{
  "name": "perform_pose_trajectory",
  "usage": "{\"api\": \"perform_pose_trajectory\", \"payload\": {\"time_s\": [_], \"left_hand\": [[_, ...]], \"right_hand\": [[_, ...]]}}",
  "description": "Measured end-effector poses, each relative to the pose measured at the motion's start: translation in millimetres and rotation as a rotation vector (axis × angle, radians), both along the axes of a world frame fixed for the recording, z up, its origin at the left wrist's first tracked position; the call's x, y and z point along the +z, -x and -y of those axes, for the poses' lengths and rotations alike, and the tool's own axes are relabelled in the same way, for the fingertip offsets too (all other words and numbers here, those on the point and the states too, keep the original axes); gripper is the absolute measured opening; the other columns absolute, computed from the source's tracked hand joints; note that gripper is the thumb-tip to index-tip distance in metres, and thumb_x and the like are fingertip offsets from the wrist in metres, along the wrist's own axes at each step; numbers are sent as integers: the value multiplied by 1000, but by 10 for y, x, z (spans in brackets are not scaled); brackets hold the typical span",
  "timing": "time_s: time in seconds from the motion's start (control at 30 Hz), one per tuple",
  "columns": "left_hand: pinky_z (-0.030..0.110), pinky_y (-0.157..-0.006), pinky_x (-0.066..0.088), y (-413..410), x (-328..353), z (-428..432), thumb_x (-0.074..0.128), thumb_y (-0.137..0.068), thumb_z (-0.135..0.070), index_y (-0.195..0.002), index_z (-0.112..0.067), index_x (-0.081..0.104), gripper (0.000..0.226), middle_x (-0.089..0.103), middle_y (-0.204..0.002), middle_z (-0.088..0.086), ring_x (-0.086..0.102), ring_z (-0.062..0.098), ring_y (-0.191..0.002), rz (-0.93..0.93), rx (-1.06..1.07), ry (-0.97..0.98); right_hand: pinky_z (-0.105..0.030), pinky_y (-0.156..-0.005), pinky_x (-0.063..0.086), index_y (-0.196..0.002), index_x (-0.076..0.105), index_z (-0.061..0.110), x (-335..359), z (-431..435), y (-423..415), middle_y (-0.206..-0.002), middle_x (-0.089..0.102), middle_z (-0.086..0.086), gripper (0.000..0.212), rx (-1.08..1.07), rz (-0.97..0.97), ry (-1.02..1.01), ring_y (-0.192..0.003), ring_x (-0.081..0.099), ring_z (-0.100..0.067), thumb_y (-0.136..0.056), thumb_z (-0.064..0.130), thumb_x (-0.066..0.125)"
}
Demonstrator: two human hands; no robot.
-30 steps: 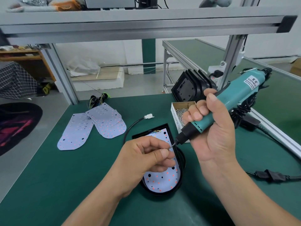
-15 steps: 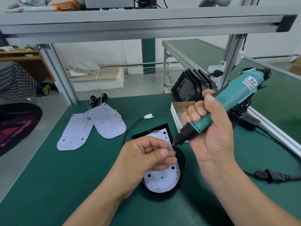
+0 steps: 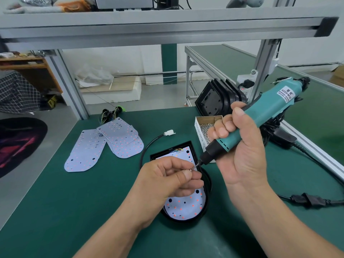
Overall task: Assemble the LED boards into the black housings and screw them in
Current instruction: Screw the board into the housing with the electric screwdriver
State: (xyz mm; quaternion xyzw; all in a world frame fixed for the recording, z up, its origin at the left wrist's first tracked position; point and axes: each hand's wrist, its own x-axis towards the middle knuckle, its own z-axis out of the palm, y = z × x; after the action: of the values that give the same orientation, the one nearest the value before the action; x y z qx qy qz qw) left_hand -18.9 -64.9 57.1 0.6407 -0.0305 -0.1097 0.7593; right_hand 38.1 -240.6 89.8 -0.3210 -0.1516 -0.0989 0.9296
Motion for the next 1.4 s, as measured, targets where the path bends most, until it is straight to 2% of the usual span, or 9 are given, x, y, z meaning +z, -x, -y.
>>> {"api": "perform_pose_trajectory", "payload": {"time_s": [0.23,0.47,0.77,0.9,1.0,1.07,1.13,1.23,1.4], "left_hand": [[29,-73,63,-6,-58,26,65,-99,6,-102,-4,73,13,82,-99,16,81,33,-92,41,99,5],[32,-82,65,-4,-103,65,63,-100,9,-102,-8,72,20,82,-97,10,81,29,-91,135,193,-81],[41,-90,64,-19,-132,33,71,-87,-19,-109,-17,70,22,83,-100,2,81,24,-96,162,136,-151],[44,-94,62,-22,-105,18,77,-92,-11,-116,-16,68,26,82,-105,1,81,23,-97,148,92,-155],[34,-79,65,-26,-46,-37,75,-88,-26,-117,-26,69,30,81,-102,-1,80,19,-86,177,138,-183],[30,-66,60,-69,-20,-155,70,-85,-41,-108,-37,71,24,78,-92,-10,73,11,-73,230,339,-288],[29,-68,53,-149,-23,-325,65,-86,-55,-113,-43,64,30,70,-90,-17,64,3,-72,231,520,-548],[36,-76,54,-228,-69,-405,61,-91,-66,-137,-38,48,55,66,-91,-13,64,3,-84,78,431,-883],[37,-81,56,-241,-165,-340,57,-80,-76,-151,-39,35,83,68,-89,-13,67,13,-93,76,275,-1069]], "right_hand": [[-29,-66,47,-104,61,19,29,-64,32,-71,49,3,8,-50,-26,41,-61,50,-14,-100,19,68],[-29,-70,48,-107,55,19,-61,-111,5,-77,50,1,21,-111,-137,-35,-66,50,-14,-100,29,73],[-28,-67,49,-108,55,16,-140,-72,-74,-75,50,3,25,-98,-187,-69,-64,50,-13,-99,29,74],[-28,-66,50,-107,55,17,-175,-83,-108,-74,51,4,25,-82,-226,-84,-63,51,-12,-99,29,74],[-28,-65,50,-107,55,17,-185,-80,-122,-73,52,3,25,-81,-245,-98,-62,51,-13,-98,28,75],[-29,-65,50,-108,55,17,-177,-59,-128,-73,52,3,25,-82,-247,-101,-62,51,-13,-98,26,76],[-29,-65,49,-105,57,18,-162,-47,-126,-72,51,4,20,-74,-237,-80,-61,51,-13,-98,23,75],[-27,-65,46,-98,60,22,-156,-67,-100,-71,49,4,11,-30,-192,-28,-60,47,-13,-100,19,71],[-28,-60,44,-101,61,20,-172,-130,-35,-70,44,2,8,36,-147,103,-58,44,-14,-100,13,63]]}}
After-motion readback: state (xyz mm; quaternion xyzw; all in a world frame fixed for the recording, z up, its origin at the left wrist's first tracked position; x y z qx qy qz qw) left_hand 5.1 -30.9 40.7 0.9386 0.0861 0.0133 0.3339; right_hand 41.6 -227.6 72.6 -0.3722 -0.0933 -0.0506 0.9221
